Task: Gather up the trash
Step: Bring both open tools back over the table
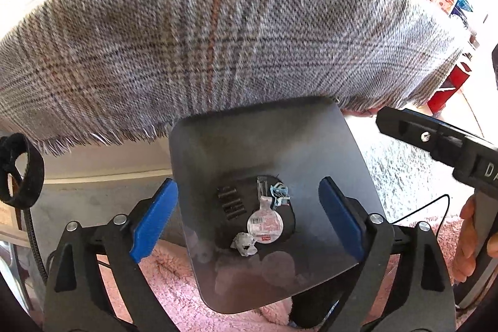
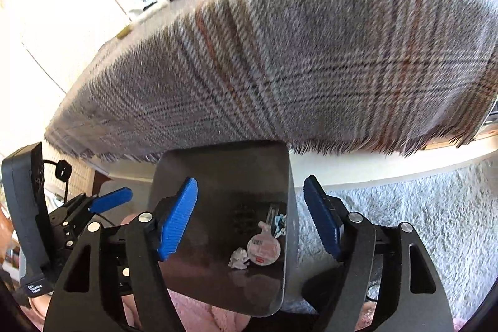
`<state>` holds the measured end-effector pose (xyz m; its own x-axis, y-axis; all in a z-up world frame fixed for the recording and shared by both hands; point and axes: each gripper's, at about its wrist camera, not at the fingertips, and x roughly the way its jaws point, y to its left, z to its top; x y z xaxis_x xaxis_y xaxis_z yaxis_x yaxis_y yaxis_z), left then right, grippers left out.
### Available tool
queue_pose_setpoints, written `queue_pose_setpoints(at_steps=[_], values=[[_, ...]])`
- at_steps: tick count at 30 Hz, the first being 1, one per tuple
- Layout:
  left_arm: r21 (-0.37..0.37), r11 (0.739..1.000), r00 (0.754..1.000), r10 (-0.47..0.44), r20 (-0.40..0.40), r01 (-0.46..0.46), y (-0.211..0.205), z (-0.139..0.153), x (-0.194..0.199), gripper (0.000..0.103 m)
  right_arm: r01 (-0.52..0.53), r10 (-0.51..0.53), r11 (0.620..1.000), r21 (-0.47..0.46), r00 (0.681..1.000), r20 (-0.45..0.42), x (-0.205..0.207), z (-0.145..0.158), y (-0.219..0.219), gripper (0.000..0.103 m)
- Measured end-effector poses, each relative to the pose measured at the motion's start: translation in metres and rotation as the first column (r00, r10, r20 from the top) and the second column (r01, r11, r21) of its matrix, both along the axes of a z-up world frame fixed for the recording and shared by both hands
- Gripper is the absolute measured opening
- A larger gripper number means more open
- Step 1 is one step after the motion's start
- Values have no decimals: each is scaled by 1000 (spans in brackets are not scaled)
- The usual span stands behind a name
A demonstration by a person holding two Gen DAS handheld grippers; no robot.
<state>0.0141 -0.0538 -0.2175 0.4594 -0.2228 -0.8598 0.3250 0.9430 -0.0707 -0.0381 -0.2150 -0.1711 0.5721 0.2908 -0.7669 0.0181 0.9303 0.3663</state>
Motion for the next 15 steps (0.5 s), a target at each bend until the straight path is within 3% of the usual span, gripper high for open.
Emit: queue_pose_setpoints(at_steps=[10,15], values=[[-6,1000,991,21,131,-21,12,52,-1,88,66,-63,998,-7,979,196,-6,54,-20,74],[-35,999,978,47,203,-40,21,86,12,88,140,-138,990,12,958,252,8,83,-31,82]])
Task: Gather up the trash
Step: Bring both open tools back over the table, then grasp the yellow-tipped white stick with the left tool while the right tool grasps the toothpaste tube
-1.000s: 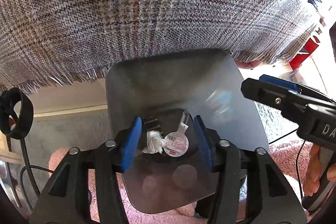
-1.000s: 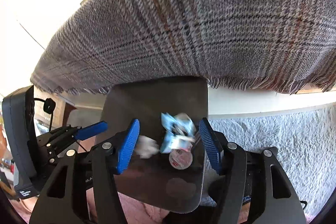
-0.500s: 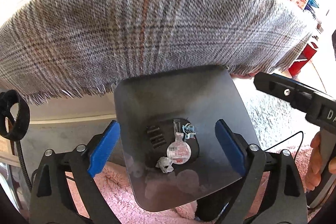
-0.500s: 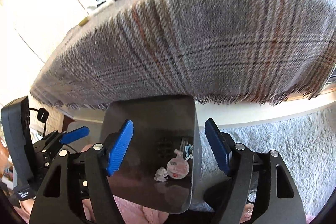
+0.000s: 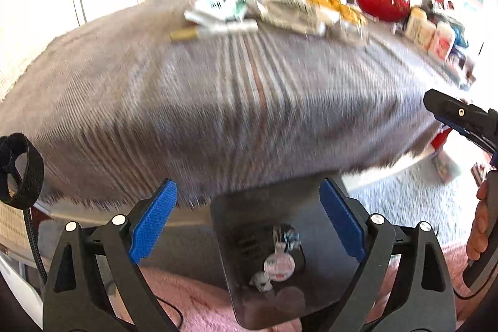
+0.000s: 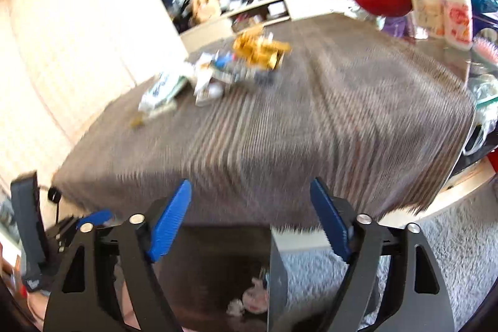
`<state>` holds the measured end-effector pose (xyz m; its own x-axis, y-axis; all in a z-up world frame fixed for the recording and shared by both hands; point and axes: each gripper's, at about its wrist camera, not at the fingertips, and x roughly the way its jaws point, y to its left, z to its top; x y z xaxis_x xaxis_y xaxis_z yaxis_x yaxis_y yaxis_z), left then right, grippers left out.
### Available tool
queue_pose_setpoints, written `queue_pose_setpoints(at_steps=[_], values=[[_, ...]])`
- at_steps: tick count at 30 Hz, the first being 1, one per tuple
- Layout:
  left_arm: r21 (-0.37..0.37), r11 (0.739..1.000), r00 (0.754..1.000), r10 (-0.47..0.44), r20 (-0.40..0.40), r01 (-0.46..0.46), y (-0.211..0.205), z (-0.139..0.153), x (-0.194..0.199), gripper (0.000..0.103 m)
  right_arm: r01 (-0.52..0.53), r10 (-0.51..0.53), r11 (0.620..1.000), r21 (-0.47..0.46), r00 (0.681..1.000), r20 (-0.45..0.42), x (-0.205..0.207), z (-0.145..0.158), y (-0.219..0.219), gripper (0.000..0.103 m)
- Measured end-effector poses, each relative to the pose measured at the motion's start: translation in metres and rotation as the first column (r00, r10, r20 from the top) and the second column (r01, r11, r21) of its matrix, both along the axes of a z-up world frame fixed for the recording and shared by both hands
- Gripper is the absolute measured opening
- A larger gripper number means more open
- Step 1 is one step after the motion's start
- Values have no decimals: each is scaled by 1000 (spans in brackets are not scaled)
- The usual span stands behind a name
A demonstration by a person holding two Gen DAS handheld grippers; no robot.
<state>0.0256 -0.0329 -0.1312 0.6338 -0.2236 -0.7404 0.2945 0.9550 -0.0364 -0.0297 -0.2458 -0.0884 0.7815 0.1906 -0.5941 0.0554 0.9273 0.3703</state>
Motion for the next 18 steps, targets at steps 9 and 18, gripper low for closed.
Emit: queue_pose_setpoints(at_steps=[9,18], values=[[-45,999,997,17,76,-14,8,28,38,88,-49,52,995,-88,998,35,50,30,27,82],[-10,1000,995,30,92,-29,15,33,86,88,-160,164,978,-131,986,16,104,34,54,81]])
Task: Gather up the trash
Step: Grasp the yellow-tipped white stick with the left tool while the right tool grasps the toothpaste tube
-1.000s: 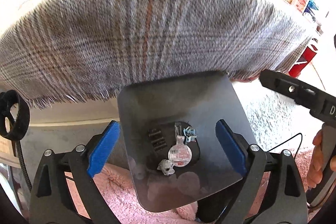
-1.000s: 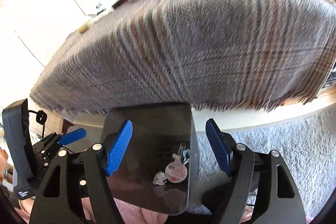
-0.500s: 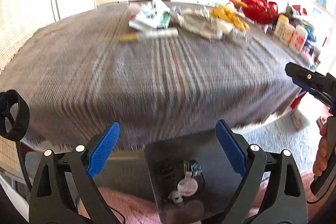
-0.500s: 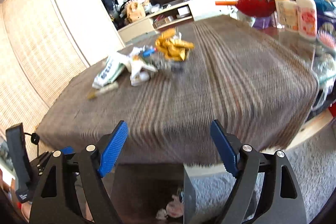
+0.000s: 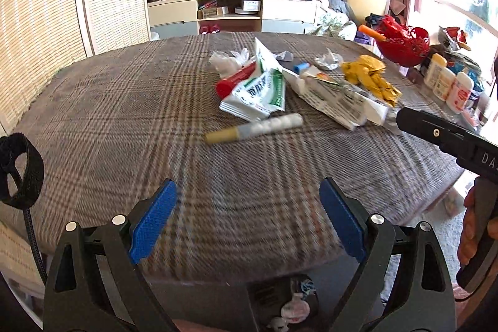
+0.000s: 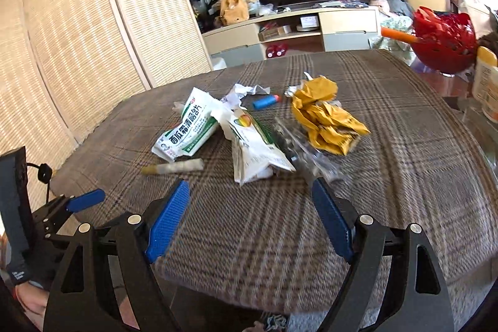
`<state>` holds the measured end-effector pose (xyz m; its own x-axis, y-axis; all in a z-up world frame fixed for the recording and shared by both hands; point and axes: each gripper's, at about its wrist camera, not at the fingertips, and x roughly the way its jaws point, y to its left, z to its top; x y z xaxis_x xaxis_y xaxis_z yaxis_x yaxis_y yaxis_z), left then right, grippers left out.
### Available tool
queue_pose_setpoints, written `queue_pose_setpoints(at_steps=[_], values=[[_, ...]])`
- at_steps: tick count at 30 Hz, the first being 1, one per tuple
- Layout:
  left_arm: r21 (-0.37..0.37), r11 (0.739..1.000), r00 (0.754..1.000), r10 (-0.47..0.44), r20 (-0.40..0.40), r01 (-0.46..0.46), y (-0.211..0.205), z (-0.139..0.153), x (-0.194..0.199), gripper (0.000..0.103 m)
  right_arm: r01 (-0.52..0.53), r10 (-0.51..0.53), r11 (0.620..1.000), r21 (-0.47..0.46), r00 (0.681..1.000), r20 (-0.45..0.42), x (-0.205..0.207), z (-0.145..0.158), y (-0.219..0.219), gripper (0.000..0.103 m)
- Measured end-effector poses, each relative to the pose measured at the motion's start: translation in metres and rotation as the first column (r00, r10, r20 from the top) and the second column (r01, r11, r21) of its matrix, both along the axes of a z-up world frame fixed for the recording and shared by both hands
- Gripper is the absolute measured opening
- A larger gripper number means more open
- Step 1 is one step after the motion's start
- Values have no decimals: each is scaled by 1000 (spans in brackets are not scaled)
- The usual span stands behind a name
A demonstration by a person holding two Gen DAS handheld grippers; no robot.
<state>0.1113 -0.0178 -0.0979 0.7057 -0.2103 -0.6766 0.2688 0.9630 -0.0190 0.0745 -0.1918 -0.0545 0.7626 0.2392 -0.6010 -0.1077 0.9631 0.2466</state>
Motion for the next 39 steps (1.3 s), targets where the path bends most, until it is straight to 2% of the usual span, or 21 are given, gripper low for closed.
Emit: queue_pose_setpoints(at_steps=[1,3,8,13,16,24,27,33,35,37,39], values=[[2,1000,1000,-1,-3,1,0,-1,3,88,-3,3,1000,-15,1000,-4,3,-1,3,81],[6,1000,1000,-4,-8,4,-2,-3,12,88,-21,21,999,-39,1000,-12,13,-3,11,66],[13,1000,1000,-18,-8,18,-5,-4,28,88,-22,20,995,-101,1000,-21,34,-7,19,54],[12,999,999,-37,-21,37,-8,-8,51,88,-24,18,994,-108,998,-56,45,-17,18,52],[38,998,998,-51,-31,52,-11,-11,67,88,-15,9,994,-107,998,-62,51,-20,16,52],[49,992,991,-110,-77,114,-18,-21,89,85,17,-24,995,-98,998,-66,68,-27,6,39],[60,986,986,-152,-70,157,-24,-21,86,79,23,-28,996,-83,998,-62,67,-27,4,35],[59,977,978,-202,-57,205,-28,-20,75,58,19,-20,1000,-22,998,-58,59,-27,-1,34],[60,974,975,-214,-56,218,-32,-19,70,44,11,-12,1000,-18,998,-58,55,-26,0,34],[61,969,970,-236,-59,240,-36,-18,64,36,8,-9,1000,-13,998,-57,51,-25,2,34],[65,966,967,-247,-59,251,-39,-18,59,34,6,-6,1000,-2,998,-56,45,-24,1,34]])
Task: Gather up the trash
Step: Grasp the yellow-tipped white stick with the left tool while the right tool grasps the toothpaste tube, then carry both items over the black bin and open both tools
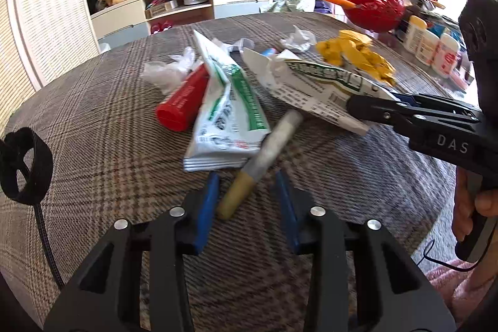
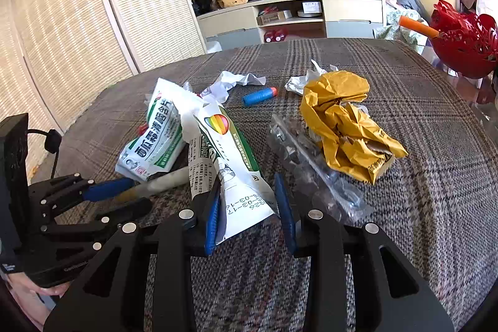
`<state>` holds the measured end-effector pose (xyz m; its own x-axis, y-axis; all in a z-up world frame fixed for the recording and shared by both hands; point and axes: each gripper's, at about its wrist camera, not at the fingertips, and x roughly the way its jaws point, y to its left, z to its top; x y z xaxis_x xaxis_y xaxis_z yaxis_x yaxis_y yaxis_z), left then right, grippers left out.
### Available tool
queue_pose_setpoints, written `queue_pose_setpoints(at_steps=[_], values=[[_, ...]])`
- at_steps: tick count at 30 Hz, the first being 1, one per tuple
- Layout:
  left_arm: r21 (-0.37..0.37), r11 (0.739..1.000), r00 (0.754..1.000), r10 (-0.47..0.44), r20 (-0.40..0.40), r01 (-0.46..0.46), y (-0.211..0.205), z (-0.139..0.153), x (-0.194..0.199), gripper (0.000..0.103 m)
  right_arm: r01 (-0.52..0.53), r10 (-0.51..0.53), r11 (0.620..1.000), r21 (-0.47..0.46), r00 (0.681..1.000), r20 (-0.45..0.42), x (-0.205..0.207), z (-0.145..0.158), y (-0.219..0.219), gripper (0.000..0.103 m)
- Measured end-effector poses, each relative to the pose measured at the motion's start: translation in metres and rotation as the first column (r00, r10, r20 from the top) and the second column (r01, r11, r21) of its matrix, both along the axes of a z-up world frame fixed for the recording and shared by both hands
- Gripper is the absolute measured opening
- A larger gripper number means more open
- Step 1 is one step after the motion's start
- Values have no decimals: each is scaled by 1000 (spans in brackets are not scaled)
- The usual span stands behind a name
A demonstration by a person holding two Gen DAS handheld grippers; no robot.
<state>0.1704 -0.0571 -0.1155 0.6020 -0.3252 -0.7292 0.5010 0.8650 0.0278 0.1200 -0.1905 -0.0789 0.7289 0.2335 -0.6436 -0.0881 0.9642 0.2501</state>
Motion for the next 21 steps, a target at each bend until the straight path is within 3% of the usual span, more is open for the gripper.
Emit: queue_pose_setpoints(at_steps=[7,16,21], values=[[-1,1000,1000,-25,14,25,-9,-2,-14,23,60,-60,998,3,998,8,-16,-2,-8,33],[8,999,999,32,27,-32,-12,-3,-19,25,82,-82,996,-28,997,13,-22,-5,-6,34],[-5,999,999,45,20,-45,-7,-1,-35,10,78,-77,997,-13,997,19,-41,-1,-7,33]])
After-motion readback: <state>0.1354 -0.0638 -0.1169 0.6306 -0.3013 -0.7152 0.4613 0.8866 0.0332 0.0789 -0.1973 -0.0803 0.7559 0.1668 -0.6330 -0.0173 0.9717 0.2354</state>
